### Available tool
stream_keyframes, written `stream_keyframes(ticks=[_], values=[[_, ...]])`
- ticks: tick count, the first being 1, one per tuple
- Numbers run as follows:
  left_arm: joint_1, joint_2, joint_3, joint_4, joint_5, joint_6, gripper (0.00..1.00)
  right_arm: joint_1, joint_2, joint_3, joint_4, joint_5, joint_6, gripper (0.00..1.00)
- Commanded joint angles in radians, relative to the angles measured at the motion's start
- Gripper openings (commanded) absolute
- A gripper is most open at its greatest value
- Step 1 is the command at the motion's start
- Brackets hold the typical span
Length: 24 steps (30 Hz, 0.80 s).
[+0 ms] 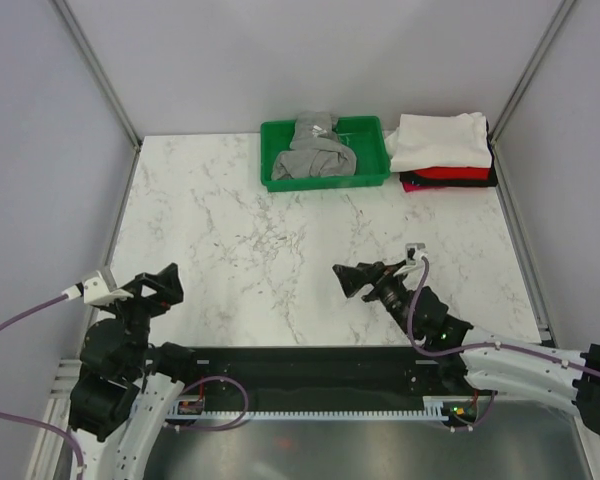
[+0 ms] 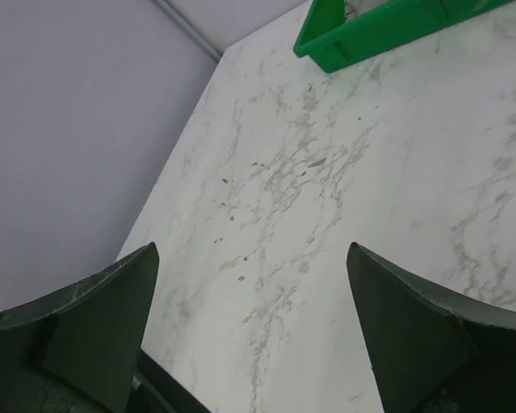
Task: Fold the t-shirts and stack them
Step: Grab the tshirt from the pile
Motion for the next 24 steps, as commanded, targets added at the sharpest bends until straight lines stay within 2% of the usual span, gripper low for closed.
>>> stream_keyframes(ticks=[1,2,3,4,5,6,8,10,11,12,13,14,15,17,18,19,21,24], values=[[0.004,-0.013,-0.007,0.016,0.001,-0.005,0.95,-0.001,0.008,0.204,-0.191,0.179,-0.188,0.98],[0.005,-0.012,-0.004,0.016,0.006,-0.002,0.95,-0.012,0.051,0.294,-0.272,0.225,-0.241,0.98],[0.013,-0.012,-0.004,0.017,0.008,0.000,0.95,-0.021,0.170,0.485,-0.420,0.279,-0.350,0.98],[0.016,-0.012,-0.006,0.019,0.014,0.003,0.95,-0.035,0.235,0.581,-0.469,0.331,-0.407,0.98],[0.023,-0.012,-0.013,0.025,0.018,0.012,0.95,-0.067,0.363,0.676,-0.559,0.322,-0.479,0.98],[0.026,-0.012,-0.018,0.033,0.020,0.015,0.95,-0.084,0.422,0.843,-0.589,0.286,-0.603,0.98],[0.030,-0.022,-0.027,0.037,0.023,0.024,0.95,-0.151,0.528,0.994,-0.639,0.119,-0.719,0.98],[0.031,-0.042,-0.030,0.043,0.025,0.030,0.95,-0.226,0.707,1.242,-0.788,0.077,-0.678,0.98],[0.033,-0.045,-0.032,0.043,0.025,0.032,0.95,-0.327,0.849,1.340,-0.852,-0.019,-0.647,0.98],[0.034,-0.055,-0.033,0.045,0.026,0.034,0.95,-0.377,0.921,1.534,-0.973,-0.083,-0.620,0.98],[0.036,-0.056,-0.035,0.046,0.029,0.035,0.95,-0.420,0.994,1.627,-1.023,-0.152,-0.580,0.96],[0.036,-0.061,-0.035,0.046,0.031,0.037,0.95,-0.481,1.133,1.713,-1.064,-0.234,-0.566,0.94],[0.040,-0.062,-0.036,0.048,0.034,0.038,0.95,-0.501,1.200,1.869,-1.128,-0.265,-0.563,0.93],[0.048,-0.062,-0.036,0.054,0.042,0.044,0.95,-0.532,1.374,2.008,-1.201,-0.290,-0.569,0.89],[0.053,-0.062,-0.038,0.057,0.049,0.047,0.94,-0.540,1.426,2.123,-1.219,-0.288,-0.570,0.89],[0.059,-0.065,-0.038,0.057,0.054,0.050,0.94,-0.544,1.469,2.165,-1.228,-0.288,-0.572,0.89],[0.079,-0.068,-0.039,0.063,0.063,0.055,0.93,-0.563,1.556,2.220,-1.219,-0.280,-0.567,0.89],[0.100,-0.075,-0.042,0.068,0.075,0.060,0.93,-0.586,1.621,2.219,-1.155,-0.297,-0.550,0.89]])
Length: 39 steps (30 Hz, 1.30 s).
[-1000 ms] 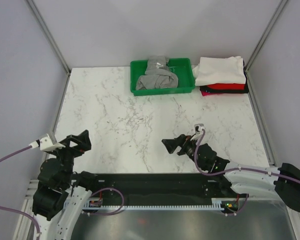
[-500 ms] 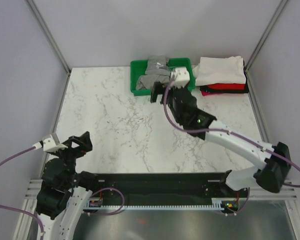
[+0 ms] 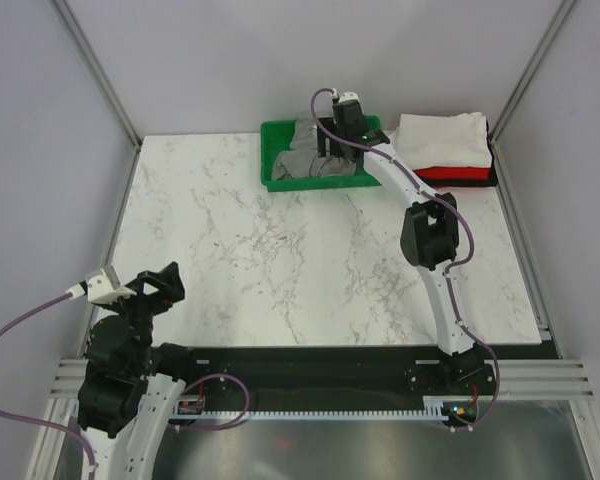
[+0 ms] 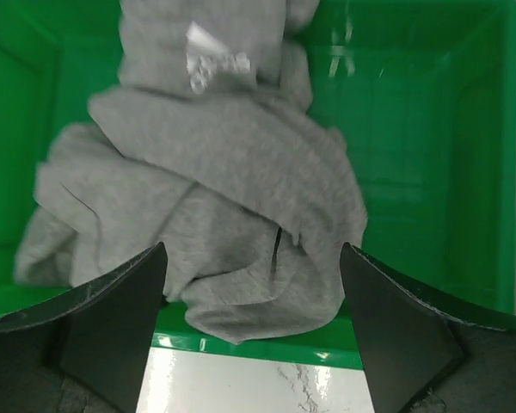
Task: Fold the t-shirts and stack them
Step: Grab the tshirt from the pile, then move the tshirt to the center of the board
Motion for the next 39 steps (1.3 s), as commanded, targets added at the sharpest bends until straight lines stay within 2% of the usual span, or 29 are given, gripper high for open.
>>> stream_keyframes(ticks=[1,5,6,8,9,10,12,16,19,22,23,26,29,30,31,32,33,34,35,36,39], values=[[0.025,-0.076,-0.006,0.047,0.028,0.053,0.92,0.005,0.036,0.068,-0.024,-0.075,0.012,0.89],[0.031,-0.081,-0.009,0.050,0.033,0.058,0.92,-0.021,0.112,0.082,0.018,-0.096,0.031,0.81],[0.032,-0.081,-0.009,0.052,0.035,0.058,0.92,-0.026,0.121,0.080,0.024,-0.112,0.037,0.75],[0.044,-0.082,-0.009,0.053,0.035,0.061,0.91,-0.030,0.148,0.079,0.032,-0.145,0.060,0.54],[0.051,-0.084,-0.011,0.053,0.036,0.061,0.91,-0.030,0.153,0.083,0.033,-0.152,0.068,0.39],[0.057,-0.084,-0.009,0.053,0.039,0.063,0.90,-0.029,0.152,0.082,0.039,-0.161,0.080,0.15],[0.068,-0.085,-0.011,0.055,0.042,0.064,0.90,-0.027,0.132,0.089,0.052,-0.205,0.092,0.00],[0.071,-0.085,-0.012,0.057,0.047,0.064,0.89,-0.013,0.014,0.134,0.085,-0.279,0.114,0.00],[0.081,-0.085,-0.012,0.058,0.048,0.066,0.89,-0.012,-0.145,0.183,0.133,-0.380,0.201,0.00],[0.091,-0.085,-0.012,0.060,0.050,0.069,0.88,-0.003,-0.413,0.114,0.291,-0.454,0.304,0.00],[0.095,-0.084,-0.012,0.061,0.051,0.067,0.88,0.002,-0.464,0.093,0.344,-0.449,0.318,0.00],[0.101,-0.084,-0.012,0.063,0.054,0.070,0.88,0.010,-0.636,0.016,0.348,-0.348,0.325,0.00],[0.106,-0.084,-0.014,0.064,0.058,0.072,0.88,0.011,-0.779,-0.123,0.305,-0.276,0.331,0.00],[0.107,-0.082,-0.014,0.064,0.059,0.072,0.88,0.010,-0.843,-0.215,0.284,-0.232,0.324,0.00],[0.107,-0.082,-0.014,0.064,0.059,0.073,0.89,0.011,-0.844,-0.266,0.258,-0.231,0.324,0.00],[0.109,-0.082,-0.014,0.064,0.061,0.073,0.88,0.010,-0.912,-0.379,0.193,-0.143,0.330,0.14],[0.109,-0.079,-0.014,0.066,0.062,0.073,0.89,0.011,-0.945,-0.439,0.159,-0.094,0.331,0.64],[0.111,-0.076,-0.014,0.067,0.064,0.075,0.91,0.008,-0.977,-0.497,0.123,-0.055,0.356,0.87],[0.111,-0.072,-0.014,0.067,0.065,0.075,0.92,0.008,-1.026,-0.553,0.034,-0.019,0.374,0.98],[0.111,-0.061,-0.012,0.067,0.070,0.075,0.93,0.008,-1.046,-0.660,-0.011,0.029,0.388,0.98],[0.111,-0.042,-0.012,0.073,0.084,0.080,0.94,0.010,-1.083,-0.871,-0.164,-0.029,0.428,0.98]])
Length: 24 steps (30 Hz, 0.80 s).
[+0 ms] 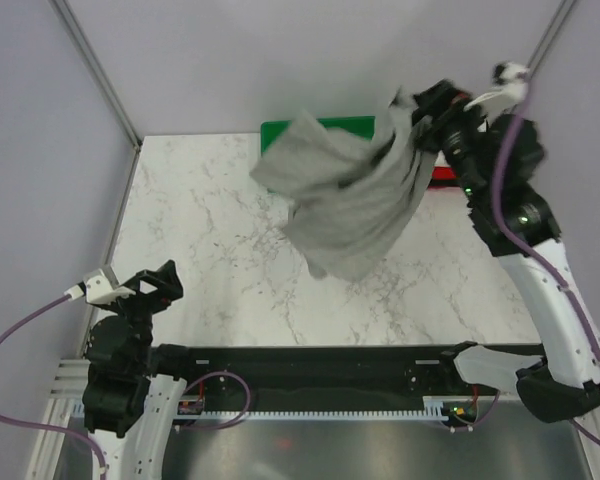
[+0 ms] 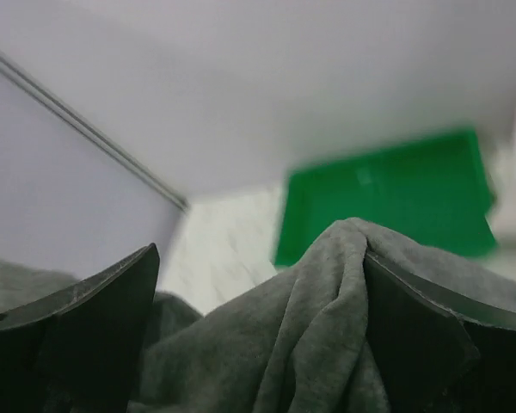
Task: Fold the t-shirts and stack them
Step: Move the tshirt to the center of the board
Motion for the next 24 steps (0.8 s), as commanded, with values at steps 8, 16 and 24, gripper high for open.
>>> stream_keyframes(ticks=[8,16,24], values=[[0.006,0.125,0.021,0.047,0.134,0.030,0.95,0.001,-0.183,-0.662,-0.459,0.138,0.141,0.98],[0.004,0.363,0.093,0.039,0.405,-0.074,0.90,0.025,-0.260,-0.703,-0.575,0.115,0.158,0.98],[-0.034,0.410,0.006,0.038,0.633,-0.205,0.80,0.135,-0.271,-0.864,-0.485,0.123,0.255,0.98]])
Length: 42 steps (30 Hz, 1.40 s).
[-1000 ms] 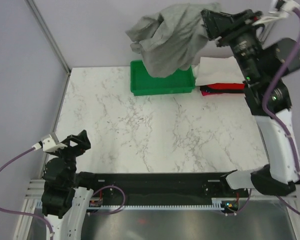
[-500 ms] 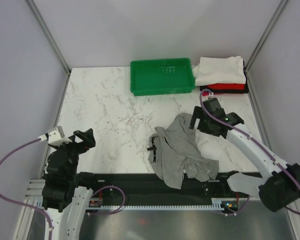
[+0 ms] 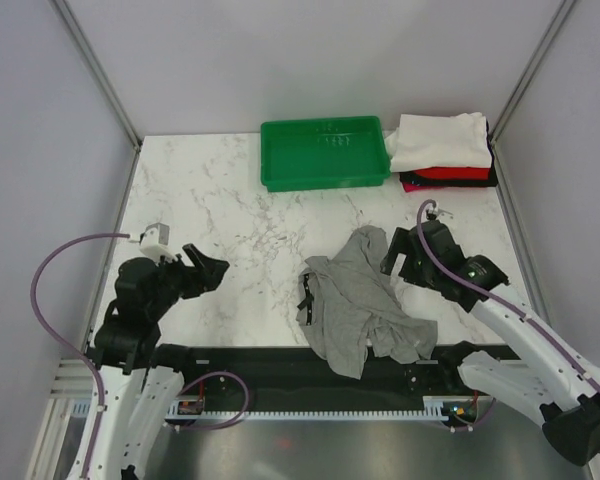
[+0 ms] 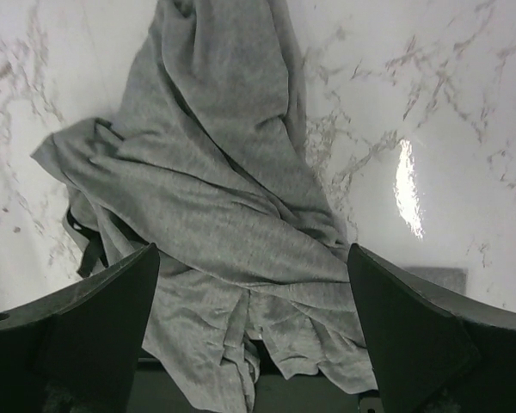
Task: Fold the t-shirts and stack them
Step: Flatten the tshirt out
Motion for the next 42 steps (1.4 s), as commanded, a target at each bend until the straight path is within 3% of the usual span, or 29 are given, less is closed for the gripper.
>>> stream_keyframes(ticks=[1,3,4,7,10,12,16,20,24,29,38,42], values=[[-0.040,0.064,-0.010,0.020,0.091,-0.082,0.80,0.063,0.053,-0.029,0.038,0.032,0.053,0.98],[-0.109,0.167,0.044,0.053,0.021,-0.078,0.82,0.086,0.093,-0.020,0.059,0.056,0.061,0.98],[-0.150,0.301,0.074,0.066,-0.022,-0.073,0.83,0.109,0.133,-0.013,0.070,0.062,0.065,0.98],[-0.438,0.580,0.269,0.057,-0.247,-0.033,0.86,0.136,0.185,0.018,0.078,0.081,0.074,0.98],[-0.567,0.704,0.420,0.024,-0.325,-0.064,0.85,0.140,0.161,0.027,0.068,0.108,0.079,0.98],[-0.699,0.741,0.419,0.018,-0.390,-0.094,0.79,0.140,0.126,0.014,0.053,0.124,0.087,0.98],[-0.932,0.750,0.293,0.023,-0.470,-0.302,0.77,0.140,0.002,-0.043,0.044,0.164,0.134,0.98],[-1.239,0.813,0.245,0.027,-0.532,-0.486,0.77,0.140,-0.051,-0.094,0.036,0.226,0.177,0.98],[-1.302,0.922,0.274,0.079,-0.403,-0.558,0.70,0.140,-0.048,-0.092,0.035,0.248,0.186,0.98],[-1.322,1.075,0.335,0.211,-0.311,-0.523,0.69,0.140,-0.043,-0.082,0.039,0.245,0.191,0.98],[-1.341,1.307,0.507,0.244,-0.239,-0.455,0.68,0.140,-0.075,-0.105,0.038,0.245,0.196,0.98],[-1.347,1.420,0.558,0.237,-0.190,-0.463,0.57,0.140,-0.089,-0.109,0.038,0.250,0.194,0.98]])
